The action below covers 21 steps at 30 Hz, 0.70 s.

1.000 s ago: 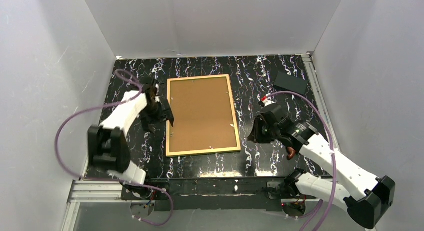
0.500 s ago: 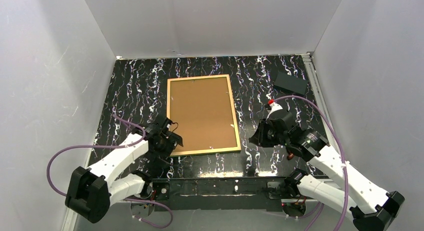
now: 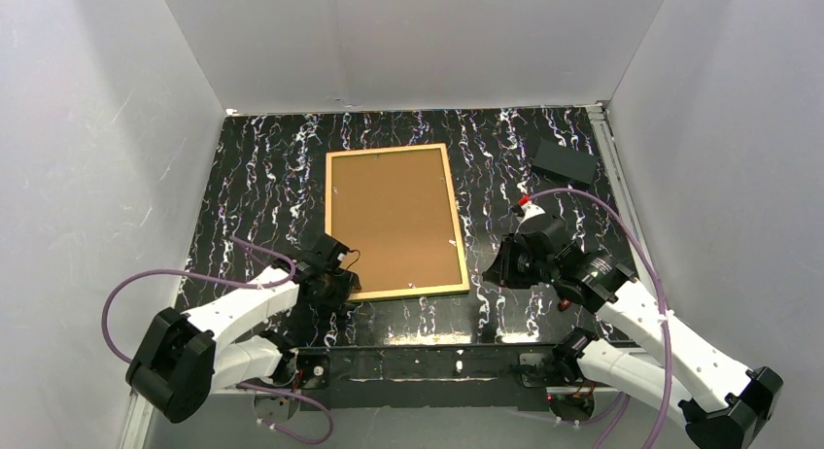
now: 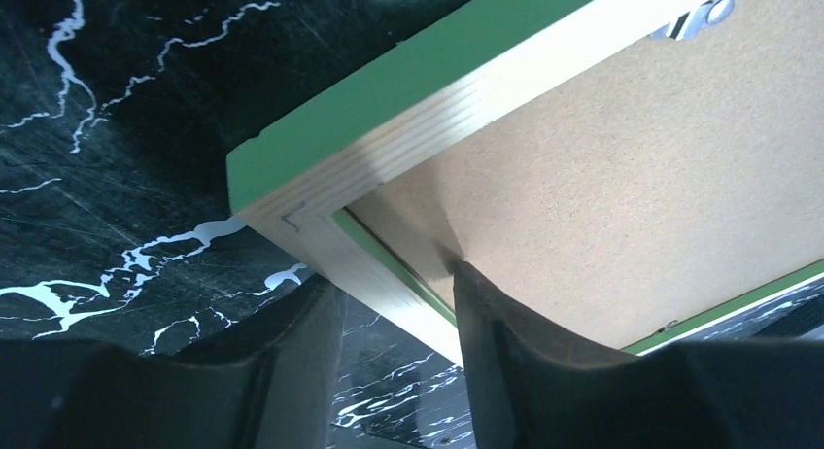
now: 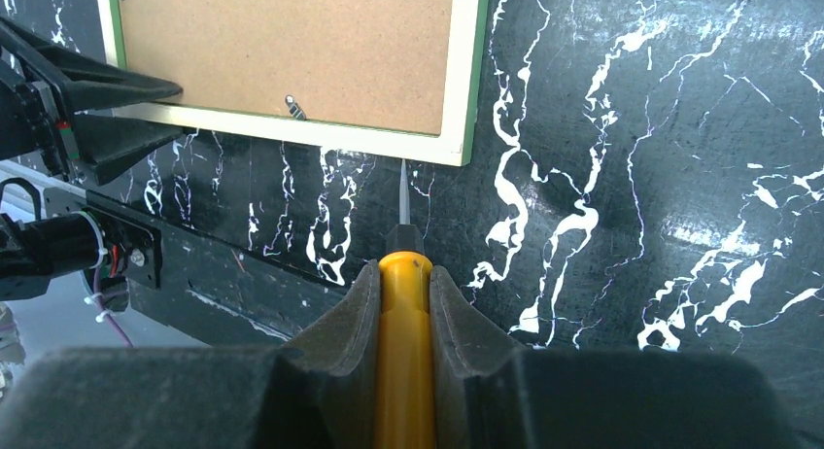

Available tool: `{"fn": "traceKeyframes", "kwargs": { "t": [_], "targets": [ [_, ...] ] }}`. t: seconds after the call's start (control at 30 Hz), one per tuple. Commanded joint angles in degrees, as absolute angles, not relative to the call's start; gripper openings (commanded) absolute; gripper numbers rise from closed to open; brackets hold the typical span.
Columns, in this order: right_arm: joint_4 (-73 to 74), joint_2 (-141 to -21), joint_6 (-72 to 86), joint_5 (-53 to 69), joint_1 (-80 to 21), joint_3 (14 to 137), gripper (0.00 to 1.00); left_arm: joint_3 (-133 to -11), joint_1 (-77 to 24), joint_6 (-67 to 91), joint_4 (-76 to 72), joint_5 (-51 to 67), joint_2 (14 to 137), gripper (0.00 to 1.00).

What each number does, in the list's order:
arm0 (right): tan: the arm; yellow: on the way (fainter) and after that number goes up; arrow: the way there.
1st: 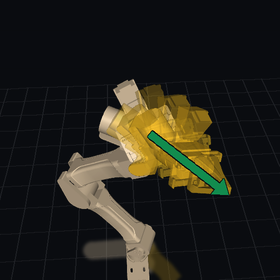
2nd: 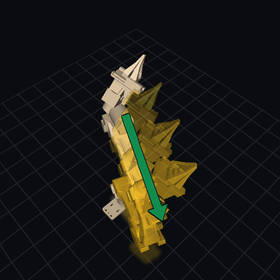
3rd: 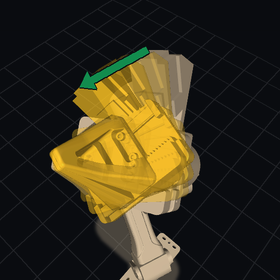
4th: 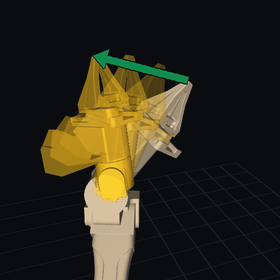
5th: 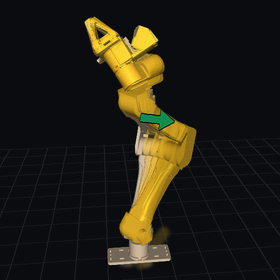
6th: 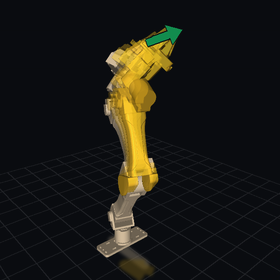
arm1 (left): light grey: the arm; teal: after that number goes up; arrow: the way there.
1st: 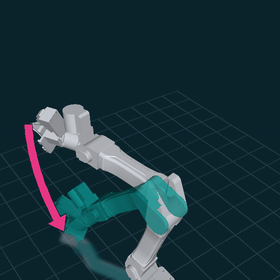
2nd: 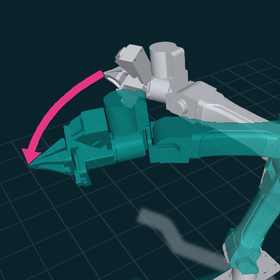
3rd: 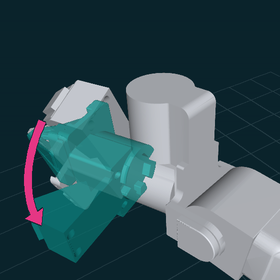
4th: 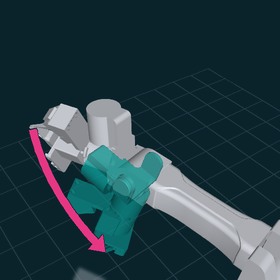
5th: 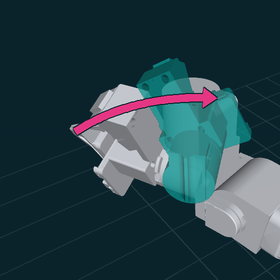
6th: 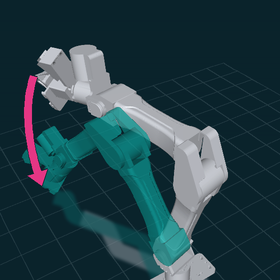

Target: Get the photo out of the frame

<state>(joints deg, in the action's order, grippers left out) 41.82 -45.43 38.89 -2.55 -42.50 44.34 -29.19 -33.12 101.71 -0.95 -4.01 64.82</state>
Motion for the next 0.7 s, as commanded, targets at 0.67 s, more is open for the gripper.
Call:
{"fn": "traceKeyframes", "kwargs": {
  "t": [0.67],
  "targets": [
    [36.84,-48.76,40.62,-0.88,-44.74,41.89,0.01,-35.52,-19.33,54.93,6.93,-4.94,71.87,0.00]
  ]
}}
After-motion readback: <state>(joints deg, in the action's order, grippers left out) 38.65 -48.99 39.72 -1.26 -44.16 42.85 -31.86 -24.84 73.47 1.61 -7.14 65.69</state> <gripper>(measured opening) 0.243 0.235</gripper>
